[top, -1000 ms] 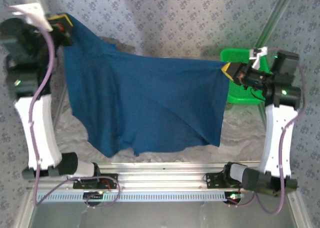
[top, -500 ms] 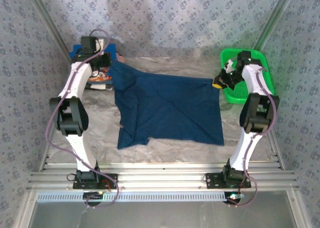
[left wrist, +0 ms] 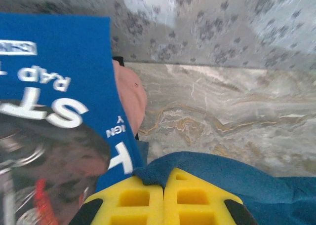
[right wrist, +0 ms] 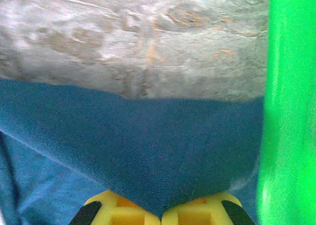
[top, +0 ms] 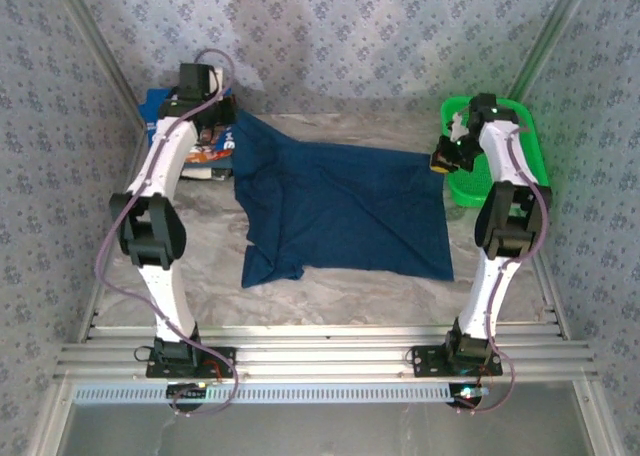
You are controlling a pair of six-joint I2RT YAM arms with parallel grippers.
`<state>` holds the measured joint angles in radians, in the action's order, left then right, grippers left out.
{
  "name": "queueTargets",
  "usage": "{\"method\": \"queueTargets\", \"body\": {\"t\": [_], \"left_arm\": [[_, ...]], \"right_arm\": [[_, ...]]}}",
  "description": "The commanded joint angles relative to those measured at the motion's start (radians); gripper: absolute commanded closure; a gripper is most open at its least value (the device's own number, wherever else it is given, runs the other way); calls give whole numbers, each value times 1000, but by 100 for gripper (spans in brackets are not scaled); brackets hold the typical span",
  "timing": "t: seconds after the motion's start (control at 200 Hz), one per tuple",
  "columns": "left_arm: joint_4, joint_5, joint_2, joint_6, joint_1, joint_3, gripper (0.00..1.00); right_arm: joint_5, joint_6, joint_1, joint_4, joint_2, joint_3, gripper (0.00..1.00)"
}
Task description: Fold and stack the t-shirts
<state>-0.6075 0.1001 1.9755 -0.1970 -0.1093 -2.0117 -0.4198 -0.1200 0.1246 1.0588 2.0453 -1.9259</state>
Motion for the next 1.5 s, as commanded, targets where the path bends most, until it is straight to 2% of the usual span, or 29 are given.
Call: {"method": "queueTargets", "body": {"t": [0.0,0.19,0.4,0.55,0.725,0.959,1.034,1.184,1.254,1.344,1.439,1.494], "left_arm": [[2,-5,-249,-59,61,-47,100],[-121,30,-400,-57,166,-150,100],[-173,85,-484,-46,286,-254,100],[-219,86,-469,-3,314,-373,100],[-195,67,-467,7,325,-371,100],[-126,44,-487,27,325,-251,100],[-102,38,-512,22,325,-210,100],[-45,-57,-580,55,342,-161,100],[-64,-26,-565,59,348,-237,100],[-168,57,-504,38,348,-413,100],[-246,103,-448,22,348,-606,100],[-233,105,-456,19,348,-651,100]], "right_arm": [[-108,-96,2,-39,-238,17,100],[-353,-207,-36,-90,-468,74,100],[-534,-368,-74,-159,-657,51,100],[-614,-469,-29,-172,-704,-106,100],[-706,-584,39,-217,-722,-210,100],[-727,-656,45,-246,-800,-160,100],[-743,-731,45,-329,-834,-87,100],[-762,-831,35,-466,-879,42,100],[-763,-841,12,-489,-882,62,100],[-764,-849,-38,-483,-891,87,100],[-773,-840,-71,-390,-909,125,100],[-769,-837,-83,-346,-934,162,100]]}}
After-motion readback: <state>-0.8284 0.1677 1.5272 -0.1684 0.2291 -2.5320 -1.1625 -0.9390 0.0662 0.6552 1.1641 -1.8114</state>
